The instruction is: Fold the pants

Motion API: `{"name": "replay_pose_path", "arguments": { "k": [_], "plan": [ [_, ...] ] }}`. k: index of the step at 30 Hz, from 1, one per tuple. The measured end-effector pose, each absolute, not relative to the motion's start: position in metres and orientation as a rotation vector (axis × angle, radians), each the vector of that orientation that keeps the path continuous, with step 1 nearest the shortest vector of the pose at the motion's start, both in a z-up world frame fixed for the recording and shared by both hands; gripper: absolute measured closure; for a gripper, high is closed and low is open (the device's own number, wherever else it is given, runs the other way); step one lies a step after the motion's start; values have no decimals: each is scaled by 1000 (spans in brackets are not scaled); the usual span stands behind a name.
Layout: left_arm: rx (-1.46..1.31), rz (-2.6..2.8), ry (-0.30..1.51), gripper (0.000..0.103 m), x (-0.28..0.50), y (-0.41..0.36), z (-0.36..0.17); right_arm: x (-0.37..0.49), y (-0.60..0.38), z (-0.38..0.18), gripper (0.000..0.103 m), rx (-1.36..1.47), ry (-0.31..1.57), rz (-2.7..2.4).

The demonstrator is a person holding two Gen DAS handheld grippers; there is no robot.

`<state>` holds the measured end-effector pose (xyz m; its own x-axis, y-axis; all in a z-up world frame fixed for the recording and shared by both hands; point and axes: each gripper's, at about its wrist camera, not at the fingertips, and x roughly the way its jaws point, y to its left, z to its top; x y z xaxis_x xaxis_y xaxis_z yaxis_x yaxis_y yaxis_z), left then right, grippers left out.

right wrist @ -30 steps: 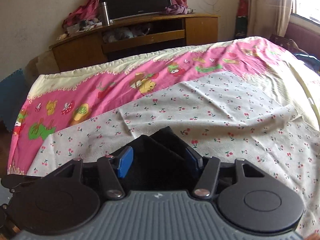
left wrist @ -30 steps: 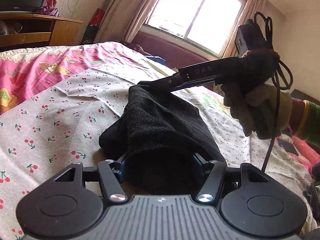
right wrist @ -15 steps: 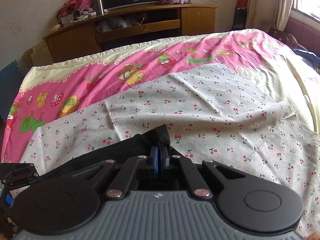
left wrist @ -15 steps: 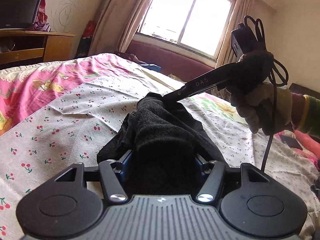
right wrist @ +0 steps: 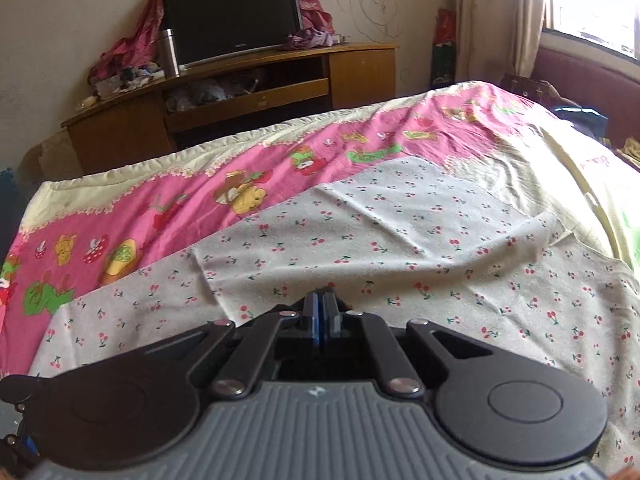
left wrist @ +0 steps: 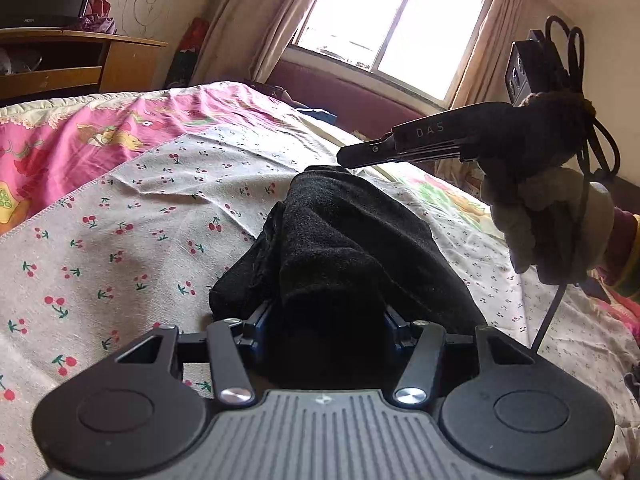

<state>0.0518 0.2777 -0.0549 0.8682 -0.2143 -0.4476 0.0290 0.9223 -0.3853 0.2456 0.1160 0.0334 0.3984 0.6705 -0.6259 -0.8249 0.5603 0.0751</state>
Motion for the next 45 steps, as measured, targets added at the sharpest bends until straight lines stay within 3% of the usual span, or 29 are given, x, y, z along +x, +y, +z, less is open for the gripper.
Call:
{"name": "replay_pose_path", "arguments": {
  "k": [7, 11, 18, 22, 27, 31, 33, 37, 39, 45],
  "plan": [
    [-440, -78, 540, 34, 40, 286, -57, 259, 141, -22, 103, -230, 800, 907],
    [-383, -44, 555, 31, 25, 290, -46, 239, 128, 1, 95, -190, 701, 901],
    [-302, 54, 559, 31, 28, 299, -36, 161, 62, 19, 94, -189, 617, 921],
    [-499, 93, 617, 31, 46, 322, -45, 121, 39, -20, 94, -47, 850, 966],
    [-302, 106, 599, 31, 60, 308, -33, 89, 51, -56, 92, 56, 1079, 986],
    [-280, 77, 569, 30, 70, 320, -20, 82, 32, -24, 91, 107, 917, 984],
    [-245, 79, 593, 28, 83, 324, -29, 97, 15, -17, 88, 191, 908, 930],
    [-261, 77, 641, 20, 82, 330, -43, 119, -14, -16, 91, 325, 911, 817],
    [-250, 62, 660, 14, 73, 335, -43, 120, -23, -14, 84, 364, 888, 774],
    [-182, 162, 699, 17, 39, 352, -27, 130, -44, -22, 72, 461, 858, 673]
  ]
}}
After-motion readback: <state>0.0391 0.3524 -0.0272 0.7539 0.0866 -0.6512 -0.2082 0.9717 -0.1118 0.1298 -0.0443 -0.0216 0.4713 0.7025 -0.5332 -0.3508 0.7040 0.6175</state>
